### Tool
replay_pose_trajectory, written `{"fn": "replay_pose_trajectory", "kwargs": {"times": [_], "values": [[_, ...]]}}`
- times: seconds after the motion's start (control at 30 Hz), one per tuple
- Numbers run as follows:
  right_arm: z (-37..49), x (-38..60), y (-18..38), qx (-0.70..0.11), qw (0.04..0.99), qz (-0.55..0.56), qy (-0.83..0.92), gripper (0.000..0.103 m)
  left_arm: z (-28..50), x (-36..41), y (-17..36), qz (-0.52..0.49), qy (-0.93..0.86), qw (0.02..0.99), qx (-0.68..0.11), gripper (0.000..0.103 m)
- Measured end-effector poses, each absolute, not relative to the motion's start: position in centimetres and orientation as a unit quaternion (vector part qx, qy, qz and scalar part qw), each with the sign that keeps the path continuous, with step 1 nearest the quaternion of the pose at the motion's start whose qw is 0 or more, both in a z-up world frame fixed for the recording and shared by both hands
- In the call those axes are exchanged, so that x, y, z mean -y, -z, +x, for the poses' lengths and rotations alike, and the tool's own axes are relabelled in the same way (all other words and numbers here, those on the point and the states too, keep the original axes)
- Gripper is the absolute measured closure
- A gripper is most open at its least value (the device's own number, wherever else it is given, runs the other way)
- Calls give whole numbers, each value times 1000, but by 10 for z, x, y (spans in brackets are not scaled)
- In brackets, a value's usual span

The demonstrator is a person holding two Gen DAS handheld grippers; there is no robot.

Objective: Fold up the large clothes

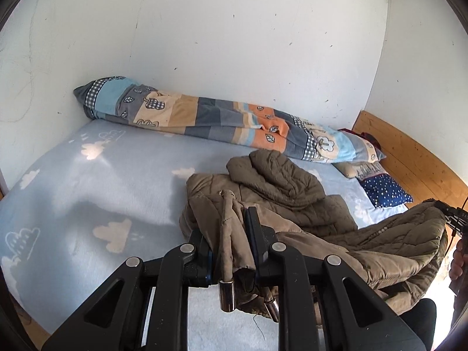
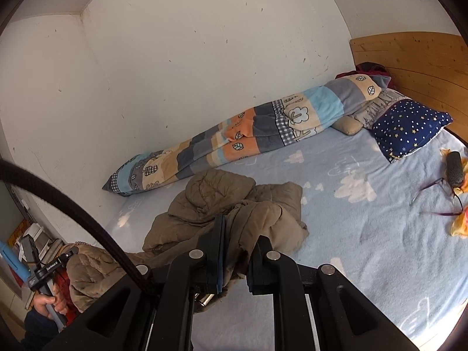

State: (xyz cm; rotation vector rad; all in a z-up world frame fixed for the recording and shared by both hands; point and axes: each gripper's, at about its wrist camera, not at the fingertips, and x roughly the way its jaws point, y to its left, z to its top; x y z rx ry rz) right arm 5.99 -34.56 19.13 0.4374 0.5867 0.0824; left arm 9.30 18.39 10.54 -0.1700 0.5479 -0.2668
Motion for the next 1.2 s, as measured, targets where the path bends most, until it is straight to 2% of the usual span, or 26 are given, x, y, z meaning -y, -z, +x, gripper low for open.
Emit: {"fn": "replay_pose_trajectory", "kwargs": {"times": [0.27, 0.5, 0.9, 1.2], "values": [[135, 367, -188, -254, 936, 244, -15, 91, 167, -173, -117, -109, 99, 958, -244, 85], [211, 373, -168, -246, 936, 252, 24, 91, 246, -170, -100, -162, 55, 950, -260, 84], [319, 380, -82, -306, 923, 214, 98, 91, 361, -131, -29, -99, -9, 945, -311, 84], [363, 379, -23, -362, 902, 192, 136, 90, 402, -125, 7, -98, -25, 933, -346, 80]]}}
